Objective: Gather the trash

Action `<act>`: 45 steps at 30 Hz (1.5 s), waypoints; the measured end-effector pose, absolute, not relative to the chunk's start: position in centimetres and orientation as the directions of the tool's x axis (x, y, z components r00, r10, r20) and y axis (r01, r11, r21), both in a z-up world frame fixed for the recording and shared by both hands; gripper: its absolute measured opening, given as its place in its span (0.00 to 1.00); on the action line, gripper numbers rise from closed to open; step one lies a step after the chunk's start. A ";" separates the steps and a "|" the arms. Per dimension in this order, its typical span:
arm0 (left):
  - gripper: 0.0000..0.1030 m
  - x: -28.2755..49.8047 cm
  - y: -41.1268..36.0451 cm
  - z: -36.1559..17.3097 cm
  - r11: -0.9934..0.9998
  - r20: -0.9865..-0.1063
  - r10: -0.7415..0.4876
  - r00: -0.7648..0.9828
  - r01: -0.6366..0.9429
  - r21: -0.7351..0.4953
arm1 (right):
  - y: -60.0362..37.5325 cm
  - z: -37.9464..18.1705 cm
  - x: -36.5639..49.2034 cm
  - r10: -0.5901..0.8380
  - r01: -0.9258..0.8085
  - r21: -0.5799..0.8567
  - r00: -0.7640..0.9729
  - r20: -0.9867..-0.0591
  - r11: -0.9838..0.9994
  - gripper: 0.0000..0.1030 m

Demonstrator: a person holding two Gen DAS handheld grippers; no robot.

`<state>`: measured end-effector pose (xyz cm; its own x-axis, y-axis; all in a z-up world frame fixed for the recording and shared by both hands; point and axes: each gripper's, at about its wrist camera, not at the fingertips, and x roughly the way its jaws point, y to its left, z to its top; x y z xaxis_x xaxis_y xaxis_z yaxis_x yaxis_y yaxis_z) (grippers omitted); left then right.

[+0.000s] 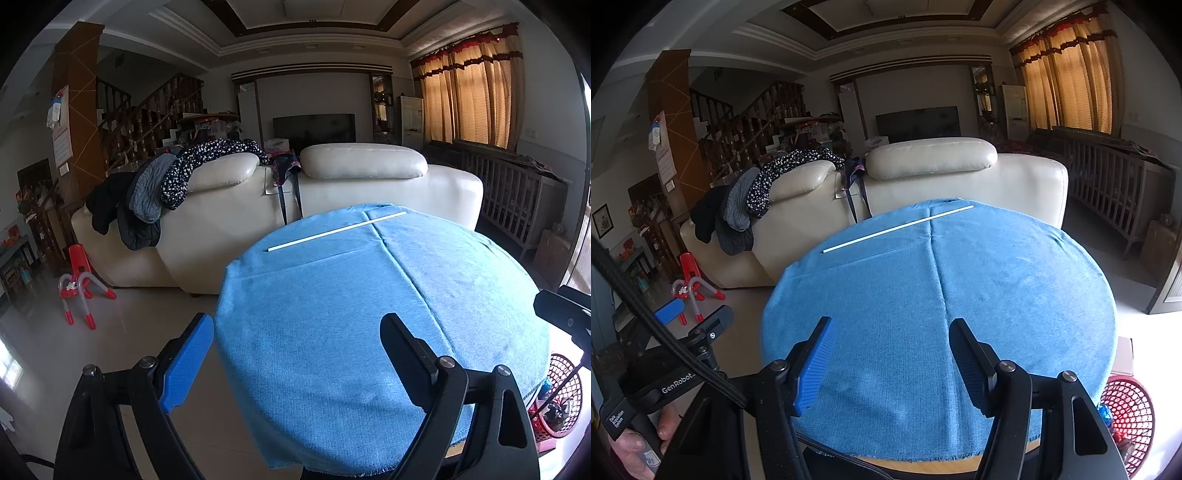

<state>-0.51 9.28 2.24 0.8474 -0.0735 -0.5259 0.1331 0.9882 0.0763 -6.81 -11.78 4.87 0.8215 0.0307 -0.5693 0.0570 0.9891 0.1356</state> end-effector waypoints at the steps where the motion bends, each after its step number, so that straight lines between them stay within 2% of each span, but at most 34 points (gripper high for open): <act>1: 0.89 -0.5 9.3 2.3 0.988 -0.527 -0.074 0.847 0.133 0.075 | -11.8 4.8 -6.8 0.032 0.056 0.137 0.821 -0.570 0.989 0.65; 45: 0.89 -0.7 9.0 2.4 0.987 -0.537 -0.072 0.841 0.138 0.083 | -12.2 4.5 -6.5 0.033 0.066 0.149 0.817 -0.576 0.987 0.65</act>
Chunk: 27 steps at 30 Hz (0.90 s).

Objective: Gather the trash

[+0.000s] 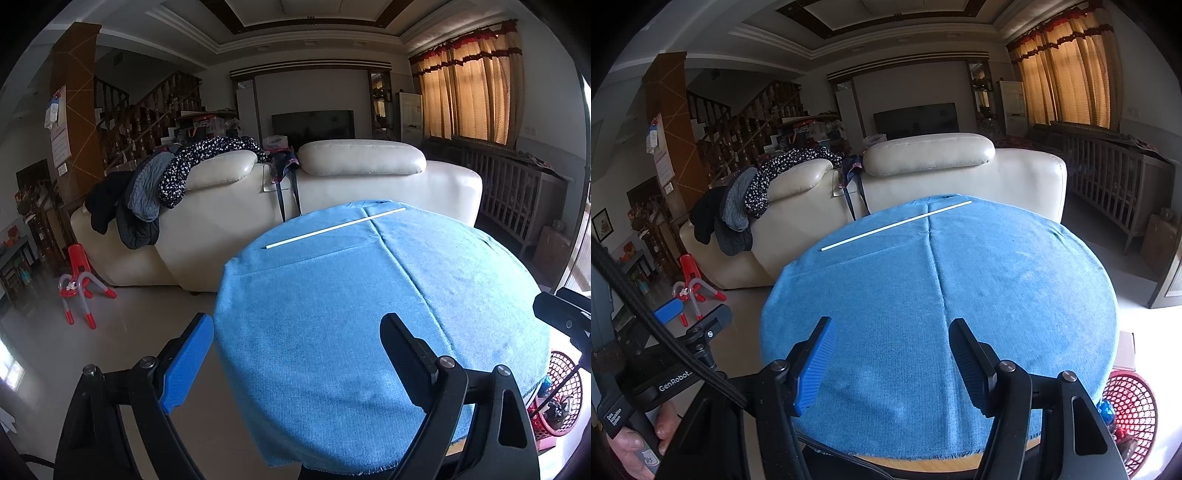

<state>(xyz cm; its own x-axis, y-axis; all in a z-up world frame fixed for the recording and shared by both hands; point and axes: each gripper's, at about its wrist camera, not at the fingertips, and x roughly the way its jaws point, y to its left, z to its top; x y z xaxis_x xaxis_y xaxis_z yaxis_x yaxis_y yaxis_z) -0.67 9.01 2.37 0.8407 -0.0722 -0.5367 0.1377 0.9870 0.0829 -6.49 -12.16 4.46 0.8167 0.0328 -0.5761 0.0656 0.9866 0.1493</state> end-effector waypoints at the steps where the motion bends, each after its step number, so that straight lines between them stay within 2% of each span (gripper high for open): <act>1: 0.89 -0.7 9.0 2.4 0.987 -0.536 -0.073 0.841 0.139 0.084 | -12.2 4.4 -6.5 0.031 0.067 0.149 0.817 -0.575 0.987 0.65; 27: 0.89 -1.8 6.9 3.2 0.978 -0.525 -0.083 0.847 0.171 0.122 | -14.2 4.8 -7.7 0.024 0.100 0.193 0.833 -0.552 0.976 0.65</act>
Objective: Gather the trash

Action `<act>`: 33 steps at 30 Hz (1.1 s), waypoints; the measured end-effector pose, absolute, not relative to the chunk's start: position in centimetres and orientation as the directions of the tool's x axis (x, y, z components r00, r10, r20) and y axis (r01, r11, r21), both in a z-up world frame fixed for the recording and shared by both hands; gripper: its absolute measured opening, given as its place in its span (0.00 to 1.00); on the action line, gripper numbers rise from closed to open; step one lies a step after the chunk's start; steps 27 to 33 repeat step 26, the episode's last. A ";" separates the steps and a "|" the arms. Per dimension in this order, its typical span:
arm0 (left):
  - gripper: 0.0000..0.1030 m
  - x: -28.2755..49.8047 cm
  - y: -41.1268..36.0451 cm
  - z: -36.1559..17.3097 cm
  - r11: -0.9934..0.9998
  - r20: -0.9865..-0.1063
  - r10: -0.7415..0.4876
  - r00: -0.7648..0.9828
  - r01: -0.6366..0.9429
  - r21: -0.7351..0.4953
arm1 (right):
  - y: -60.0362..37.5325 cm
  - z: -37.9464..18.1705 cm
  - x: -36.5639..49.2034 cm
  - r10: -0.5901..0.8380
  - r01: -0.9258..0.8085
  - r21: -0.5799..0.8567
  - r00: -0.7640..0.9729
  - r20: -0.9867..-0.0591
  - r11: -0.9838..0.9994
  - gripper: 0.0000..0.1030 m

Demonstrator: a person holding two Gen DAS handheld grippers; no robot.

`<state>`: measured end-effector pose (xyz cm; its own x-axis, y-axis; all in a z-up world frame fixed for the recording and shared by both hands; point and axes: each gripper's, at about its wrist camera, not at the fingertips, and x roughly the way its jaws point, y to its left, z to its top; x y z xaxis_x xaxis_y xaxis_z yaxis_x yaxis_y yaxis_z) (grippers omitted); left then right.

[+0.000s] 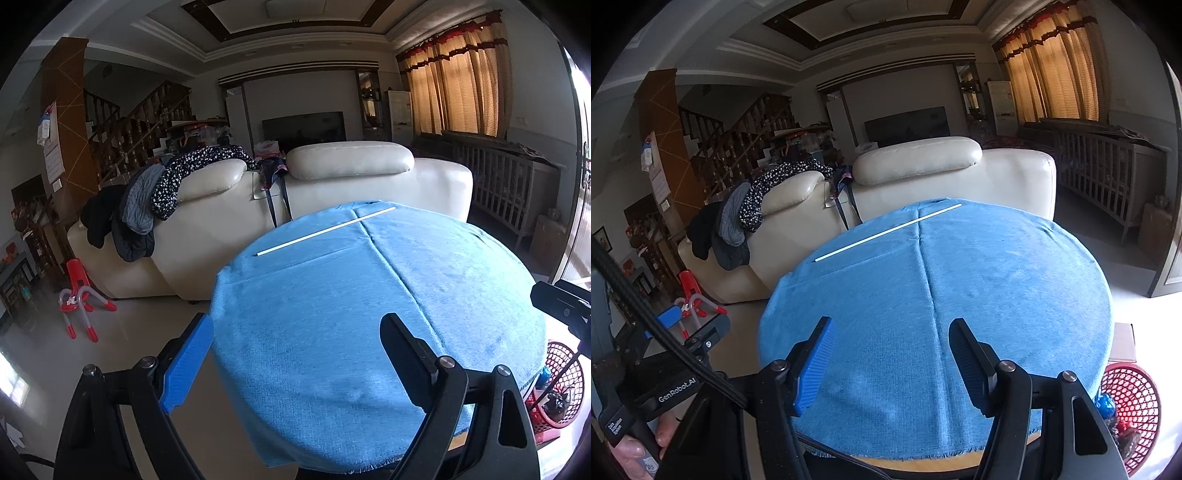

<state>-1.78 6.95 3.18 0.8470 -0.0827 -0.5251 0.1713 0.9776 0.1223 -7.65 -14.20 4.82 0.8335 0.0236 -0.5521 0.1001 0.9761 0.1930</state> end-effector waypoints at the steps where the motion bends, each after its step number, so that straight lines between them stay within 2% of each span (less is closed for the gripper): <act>1: 0.89 -1.8 6.9 3.2 0.977 -0.525 -0.084 0.847 0.173 0.122 | -14.2 4.8 -7.7 0.023 0.100 0.193 0.834 -0.552 0.976 0.65; 12: 0.89 -0.8 4.7 3.0 0.969 -0.547 -0.102 0.831 0.207 0.133 | -15.9 4.5 -7.4 0.009 0.126 0.202 0.830 -0.558 0.971 0.65; 26: 0.89 3.7 1.2 1.1 0.956 -0.608 -0.134 0.783 0.263 0.127 | -20.7 1.8 -3.5 -0.032 0.207 0.217 0.789 -0.614 0.954 0.65; 33: 0.89 3.7 1.2 1.1 0.956 -0.608 -0.134 0.783 0.263 0.127 | -20.7 1.8 -3.5 -0.032 0.207 0.217 0.789 -0.614 0.954 0.65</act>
